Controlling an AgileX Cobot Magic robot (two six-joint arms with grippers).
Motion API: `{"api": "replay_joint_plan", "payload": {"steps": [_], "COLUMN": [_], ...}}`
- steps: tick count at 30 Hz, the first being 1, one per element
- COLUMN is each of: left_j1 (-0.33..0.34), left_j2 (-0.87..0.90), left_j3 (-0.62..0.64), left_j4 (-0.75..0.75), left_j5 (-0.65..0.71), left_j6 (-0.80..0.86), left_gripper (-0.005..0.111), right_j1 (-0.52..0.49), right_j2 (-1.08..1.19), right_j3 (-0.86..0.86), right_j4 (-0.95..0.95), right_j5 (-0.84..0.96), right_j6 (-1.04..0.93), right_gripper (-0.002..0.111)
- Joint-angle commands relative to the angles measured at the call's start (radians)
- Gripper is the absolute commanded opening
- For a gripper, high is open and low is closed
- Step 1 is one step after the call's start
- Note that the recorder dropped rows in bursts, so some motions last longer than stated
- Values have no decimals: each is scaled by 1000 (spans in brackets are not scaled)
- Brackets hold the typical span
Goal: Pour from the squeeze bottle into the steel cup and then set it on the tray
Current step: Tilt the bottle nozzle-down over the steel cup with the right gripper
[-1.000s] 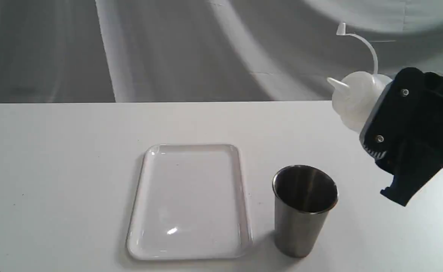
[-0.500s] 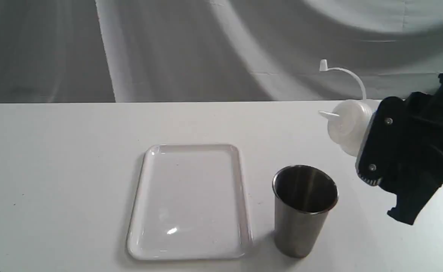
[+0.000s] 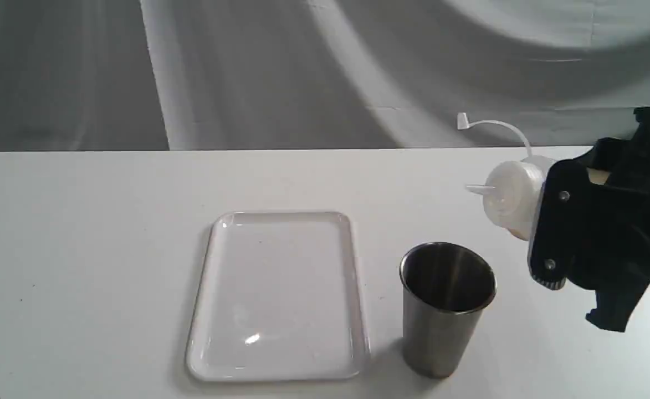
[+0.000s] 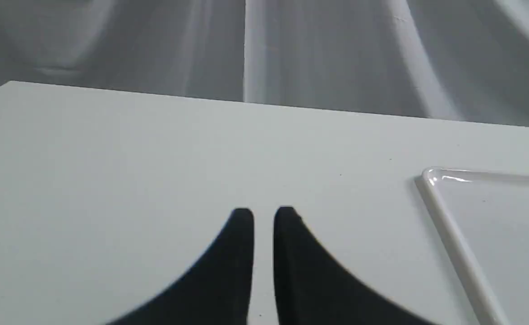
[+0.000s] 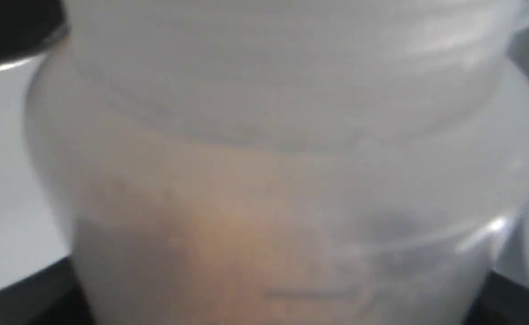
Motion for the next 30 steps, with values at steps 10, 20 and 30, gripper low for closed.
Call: {"api": "replay_joint_plan", "payload": {"steps": [10,20,30], "left_j1": [-5,-5,-5], "left_j2": [2,2,2], "left_j3": [4,4,4], "left_j4": [-4,-4,-4], "left_j5": [1,1,1], "left_j6": [-2,-2,-2], "left_gripper": [8,8,8], "right_j1": [-1,-1,-1], "right_j2": [-8,-8,-8], "right_j3": [-1,-1,-1], "right_j4": [-12,-12,-12], "right_j5": [66,111,117], "right_j6": [-122,-257,-415], "right_gripper": [0,0,0]}}
